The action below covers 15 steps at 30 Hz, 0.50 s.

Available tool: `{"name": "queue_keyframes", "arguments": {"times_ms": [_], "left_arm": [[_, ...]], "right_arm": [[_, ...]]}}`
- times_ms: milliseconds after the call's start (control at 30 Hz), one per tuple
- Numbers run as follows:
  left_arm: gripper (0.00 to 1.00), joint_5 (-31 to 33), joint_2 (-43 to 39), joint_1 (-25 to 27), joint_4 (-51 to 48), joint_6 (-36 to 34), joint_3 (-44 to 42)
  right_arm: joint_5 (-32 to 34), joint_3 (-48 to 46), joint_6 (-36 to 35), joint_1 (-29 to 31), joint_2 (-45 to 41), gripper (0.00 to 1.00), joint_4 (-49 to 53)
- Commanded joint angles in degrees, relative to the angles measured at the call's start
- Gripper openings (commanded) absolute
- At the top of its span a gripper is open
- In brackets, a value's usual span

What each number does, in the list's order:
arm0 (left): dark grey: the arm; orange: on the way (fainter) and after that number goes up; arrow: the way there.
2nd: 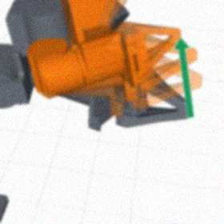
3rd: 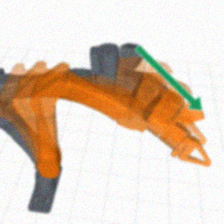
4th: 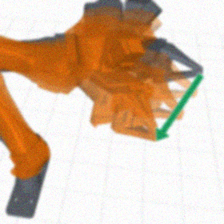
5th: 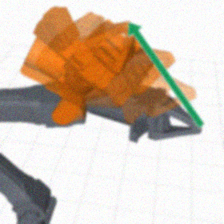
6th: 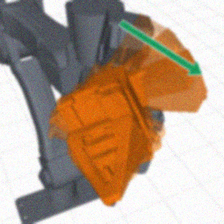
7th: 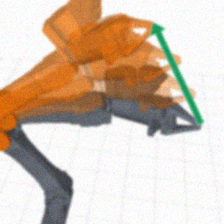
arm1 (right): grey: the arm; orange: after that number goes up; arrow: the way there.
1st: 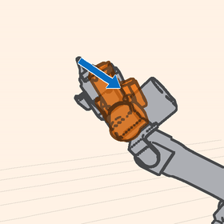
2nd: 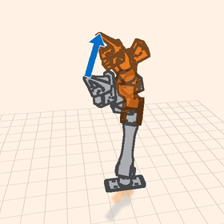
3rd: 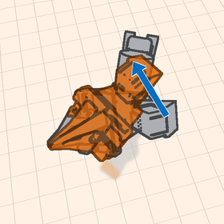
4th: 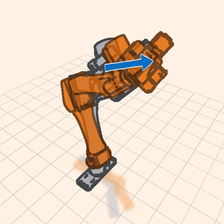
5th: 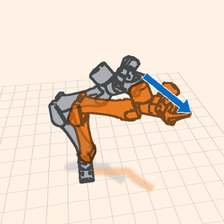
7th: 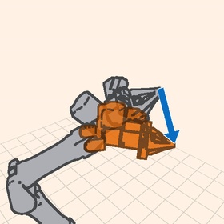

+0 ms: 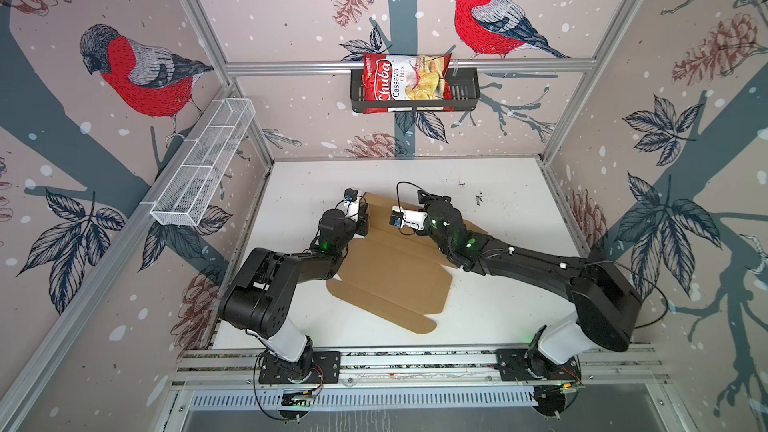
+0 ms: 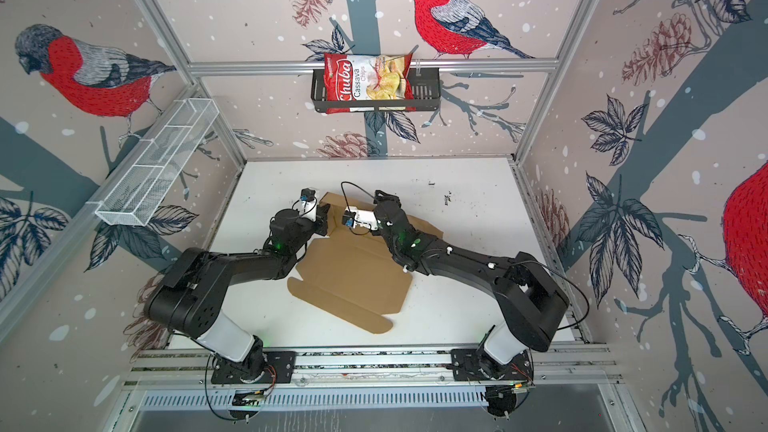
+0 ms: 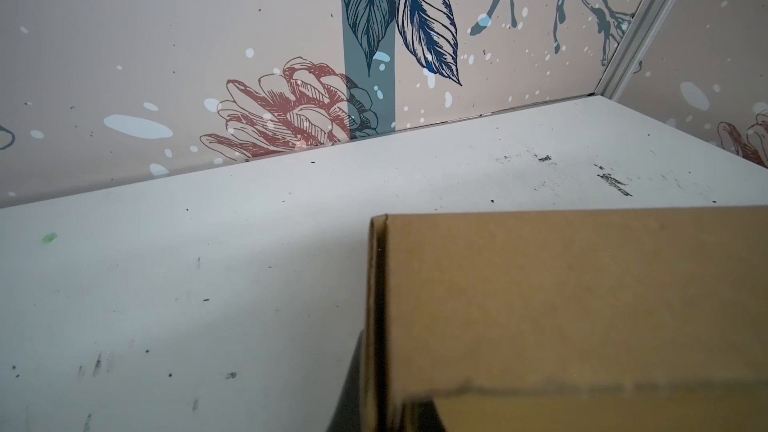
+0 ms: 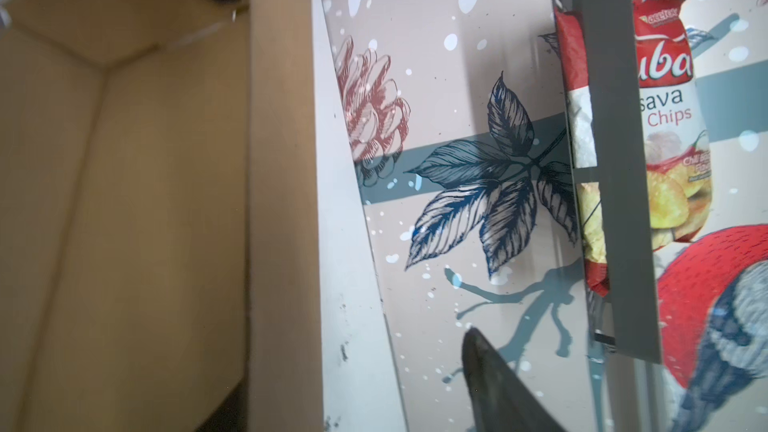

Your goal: Fold the paper box

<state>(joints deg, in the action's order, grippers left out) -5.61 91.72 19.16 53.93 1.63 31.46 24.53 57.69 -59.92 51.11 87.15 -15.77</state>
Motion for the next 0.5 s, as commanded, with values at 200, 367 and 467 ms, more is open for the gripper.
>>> {"name": "queue_keyframes", "arguments": {"times_ms": [200,367,467], "left_arm": [[0.03,13.95,-4.09,1.81,11.14,1.53,-8.37],[0.03,18.85,-4.97,3.8,11.94,1.02,-9.55],[0.03,22.01,-5.39,4.18,10.18,1.76,-8.5]], "right_arm": [[-17.56,-0.74,43.66,-9.38,-16.41,0.97,11.34],[-19.02,-3.9,54.16,-11.91,-22.11,0.96,13.21],[-22.84,-3.19,63.39,-14.74,-23.47,0.96,15.21]]}}
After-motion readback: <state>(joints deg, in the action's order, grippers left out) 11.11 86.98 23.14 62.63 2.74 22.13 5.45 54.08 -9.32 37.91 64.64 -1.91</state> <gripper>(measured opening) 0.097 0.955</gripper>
